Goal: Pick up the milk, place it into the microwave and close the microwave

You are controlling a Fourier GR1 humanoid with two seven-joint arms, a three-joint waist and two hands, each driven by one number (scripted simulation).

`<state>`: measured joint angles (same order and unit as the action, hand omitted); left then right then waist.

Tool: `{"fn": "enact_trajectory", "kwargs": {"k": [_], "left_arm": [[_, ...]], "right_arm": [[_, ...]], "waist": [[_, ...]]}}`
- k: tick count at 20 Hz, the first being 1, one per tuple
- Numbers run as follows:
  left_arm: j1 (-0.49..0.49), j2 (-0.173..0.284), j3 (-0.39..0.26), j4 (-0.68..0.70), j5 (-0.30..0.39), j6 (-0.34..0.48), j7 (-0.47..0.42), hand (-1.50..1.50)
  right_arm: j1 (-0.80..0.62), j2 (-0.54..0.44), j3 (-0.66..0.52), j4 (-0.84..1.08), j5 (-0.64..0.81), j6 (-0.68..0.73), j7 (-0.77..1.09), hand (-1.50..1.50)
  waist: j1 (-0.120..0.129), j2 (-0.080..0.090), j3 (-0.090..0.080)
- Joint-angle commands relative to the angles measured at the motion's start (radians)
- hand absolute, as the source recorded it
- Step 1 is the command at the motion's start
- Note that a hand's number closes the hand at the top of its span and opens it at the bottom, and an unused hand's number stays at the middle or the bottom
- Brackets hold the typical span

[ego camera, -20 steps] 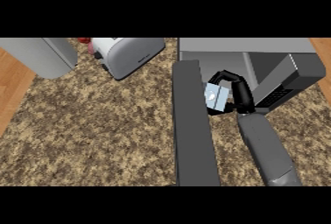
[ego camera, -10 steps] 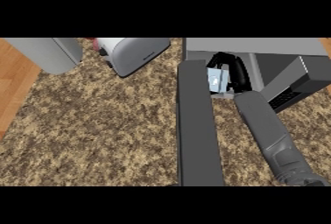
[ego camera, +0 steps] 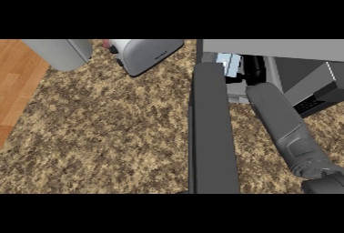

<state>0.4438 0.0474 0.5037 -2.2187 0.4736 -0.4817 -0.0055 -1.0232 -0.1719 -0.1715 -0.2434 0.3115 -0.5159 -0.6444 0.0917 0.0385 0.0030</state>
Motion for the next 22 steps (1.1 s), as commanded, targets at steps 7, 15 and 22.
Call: {"fn": "enact_trajectory", "kwargs": {"k": [7, 15, 22], "left_arm": [[-0.043, 0.001, -0.025, 0.052, -0.031, -0.014, -0.011, -1.50], [-0.082, 0.020, -0.021, 0.051, -0.053, 0.002, -0.008, -1.50], [-0.104, 0.029, -0.027, 0.105, -0.109, -0.007, -0.025, -1.50]], "right_arm": [[-0.014, -0.088, 0.015, 0.080, 0.067, -0.166, -0.070, 1.50], [-0.014, -0.154, 0.050, 0.225, 0.136, -0.422, 0.167, -1.50], [-0.031, -0.104, 0.062, 0.162, 0.141, -0.306, 0.054, -1.50]], "waist": [[0.033, 0.025, 0.000], [0.052, 0.038, -0.003], [0.059, 0.034, 0.003]]}}
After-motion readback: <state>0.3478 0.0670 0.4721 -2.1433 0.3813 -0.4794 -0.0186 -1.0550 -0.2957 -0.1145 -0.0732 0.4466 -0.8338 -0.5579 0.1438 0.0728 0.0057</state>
